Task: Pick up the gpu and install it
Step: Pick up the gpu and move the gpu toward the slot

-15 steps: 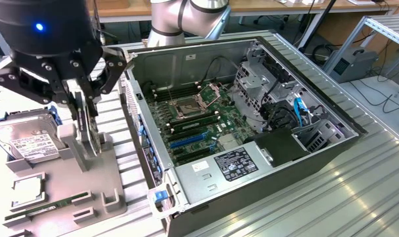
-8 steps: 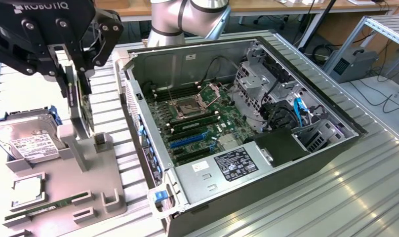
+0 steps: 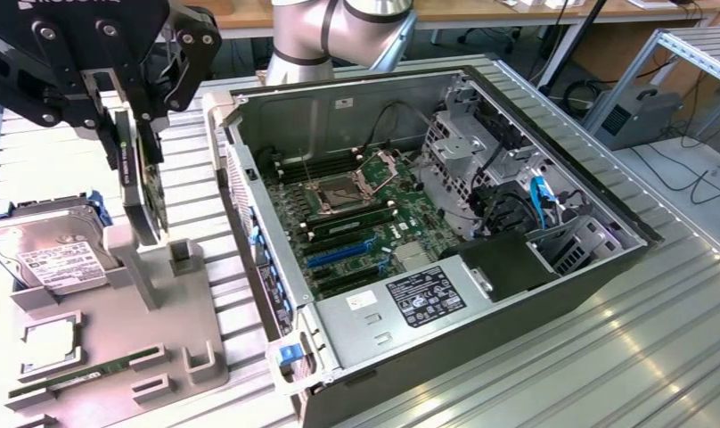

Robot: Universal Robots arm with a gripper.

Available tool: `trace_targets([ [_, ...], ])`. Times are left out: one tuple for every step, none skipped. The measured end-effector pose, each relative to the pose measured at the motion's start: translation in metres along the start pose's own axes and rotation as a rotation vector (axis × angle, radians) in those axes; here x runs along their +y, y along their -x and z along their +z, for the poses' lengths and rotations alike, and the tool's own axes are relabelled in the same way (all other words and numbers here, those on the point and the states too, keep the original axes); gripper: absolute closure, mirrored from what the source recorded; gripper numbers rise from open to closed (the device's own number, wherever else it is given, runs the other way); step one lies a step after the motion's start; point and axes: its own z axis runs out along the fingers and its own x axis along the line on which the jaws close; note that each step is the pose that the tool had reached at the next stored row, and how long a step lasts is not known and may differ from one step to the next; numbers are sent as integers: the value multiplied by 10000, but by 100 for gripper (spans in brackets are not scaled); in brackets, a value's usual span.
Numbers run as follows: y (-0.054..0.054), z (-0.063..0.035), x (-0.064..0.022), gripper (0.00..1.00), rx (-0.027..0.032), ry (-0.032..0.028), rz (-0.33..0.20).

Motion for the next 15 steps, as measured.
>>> trace_targets([
  [0, -20, 1, 73, -1, 1, 0],
  [1, -61, 3, 73, -1, 1, 1],
  [2, -99, 5, 73, 0, 1, 1],
  [3, -108, 5, 73, 0, 0, 0],
  [3, -108, 6, 73, 0, 1, 0],
  [3, -108, 6, 73, 0, 1, 0],
  [3, -108, 6, 73, 0, 1, 0],
  [3, -108, 6, 73, 0, 0, 0],
  [3, -108, 6, 73, 0, 0, 0],
  [3, -108, 5, 73, 0, 1, 0],
  [3, -108, 6, 73, 0, 0, 0],
  [14, -109, 6, 73, 1, -1, -1],
  [23, -108, 6, 73, 0, 0, -1],
  [39, -107, 7, 73, -1, 1, 0],
  [71, -106, 8, 73, -1, 1, 1],
])
